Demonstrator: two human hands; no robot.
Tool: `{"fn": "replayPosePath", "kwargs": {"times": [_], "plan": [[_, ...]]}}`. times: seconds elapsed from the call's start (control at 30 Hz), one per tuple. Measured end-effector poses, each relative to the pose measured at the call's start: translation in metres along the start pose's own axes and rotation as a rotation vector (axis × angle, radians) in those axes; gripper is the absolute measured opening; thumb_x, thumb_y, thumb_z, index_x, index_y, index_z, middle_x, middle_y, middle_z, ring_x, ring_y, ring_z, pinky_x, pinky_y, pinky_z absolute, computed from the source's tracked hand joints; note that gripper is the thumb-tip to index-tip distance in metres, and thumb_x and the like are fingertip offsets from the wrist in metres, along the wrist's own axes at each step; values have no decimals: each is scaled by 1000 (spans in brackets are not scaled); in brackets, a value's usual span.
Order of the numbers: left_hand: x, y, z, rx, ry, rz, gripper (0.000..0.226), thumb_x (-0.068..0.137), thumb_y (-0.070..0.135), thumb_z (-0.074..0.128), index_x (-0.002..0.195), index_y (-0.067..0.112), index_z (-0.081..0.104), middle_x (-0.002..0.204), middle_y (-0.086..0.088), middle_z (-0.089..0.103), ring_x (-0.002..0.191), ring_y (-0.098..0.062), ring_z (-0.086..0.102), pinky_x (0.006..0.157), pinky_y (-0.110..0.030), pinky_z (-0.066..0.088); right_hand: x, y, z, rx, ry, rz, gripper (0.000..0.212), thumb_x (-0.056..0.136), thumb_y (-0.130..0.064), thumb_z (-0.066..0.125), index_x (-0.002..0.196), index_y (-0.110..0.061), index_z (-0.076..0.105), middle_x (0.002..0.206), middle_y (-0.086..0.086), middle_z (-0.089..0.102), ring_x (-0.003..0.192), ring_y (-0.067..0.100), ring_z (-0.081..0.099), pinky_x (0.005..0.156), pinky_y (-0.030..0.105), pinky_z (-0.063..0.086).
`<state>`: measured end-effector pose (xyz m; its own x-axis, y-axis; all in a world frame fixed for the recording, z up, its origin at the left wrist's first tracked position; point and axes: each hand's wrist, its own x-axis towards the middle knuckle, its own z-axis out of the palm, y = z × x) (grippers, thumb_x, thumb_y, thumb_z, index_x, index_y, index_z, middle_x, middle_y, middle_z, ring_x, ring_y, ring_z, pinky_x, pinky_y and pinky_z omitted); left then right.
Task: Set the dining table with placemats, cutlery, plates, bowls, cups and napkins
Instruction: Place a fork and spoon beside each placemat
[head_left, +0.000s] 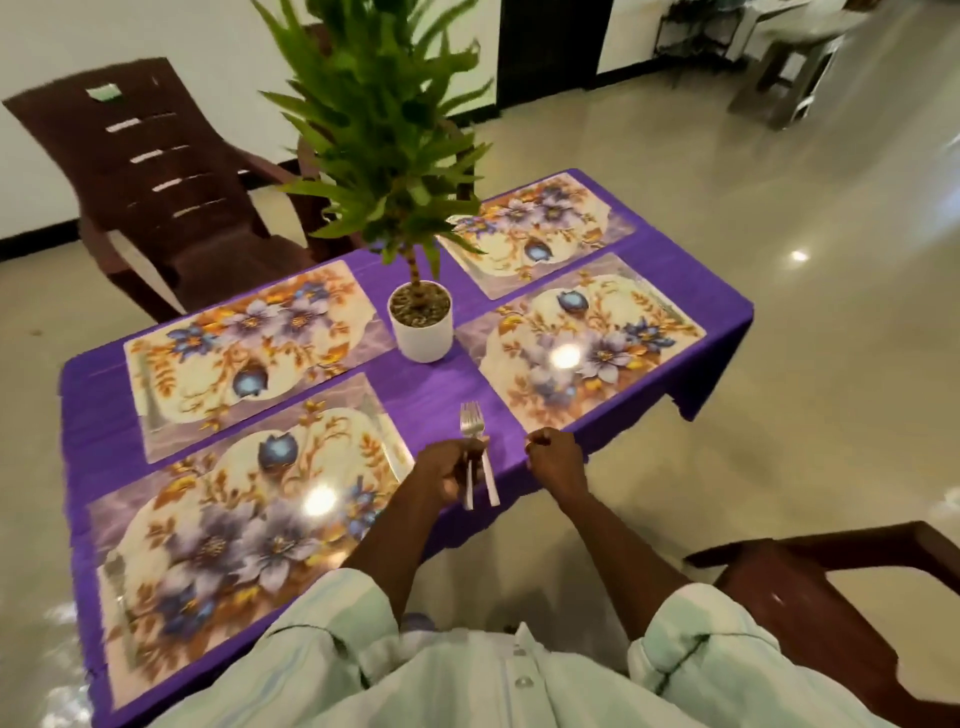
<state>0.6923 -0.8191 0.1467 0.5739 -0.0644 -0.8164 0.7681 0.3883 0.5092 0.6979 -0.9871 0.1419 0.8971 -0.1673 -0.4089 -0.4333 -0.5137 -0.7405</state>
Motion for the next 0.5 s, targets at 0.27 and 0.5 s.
{"fn": "replayPosePath", "kwargs": {"times": [0.27, 0.5], "plan": [[51, 33, 60, 102, 135, 22, 12, 84, 12, 68, 74, 10, 61, 61, -1, 49, 49, -12, 36, 37, -19, 28, 65, -8, -33, 73, -96, 25, 16, 91, -8, 56, 97, 1, 68, 91, 15, 72, 80, 28, 68, 74, 40, 55], [95, 68, 108, 34, 145, 80, 12, 76, 7, 73, 76, 15, 65, 52, 3, 51, 31, -4, 33, 34, -15, 24, 131, -35, -57, 125, -222, 9, 14, 87, -1, 58, 90, 3, 71, 75, 17, 69, 66, 27, 65, 60, 34, 55]]}}
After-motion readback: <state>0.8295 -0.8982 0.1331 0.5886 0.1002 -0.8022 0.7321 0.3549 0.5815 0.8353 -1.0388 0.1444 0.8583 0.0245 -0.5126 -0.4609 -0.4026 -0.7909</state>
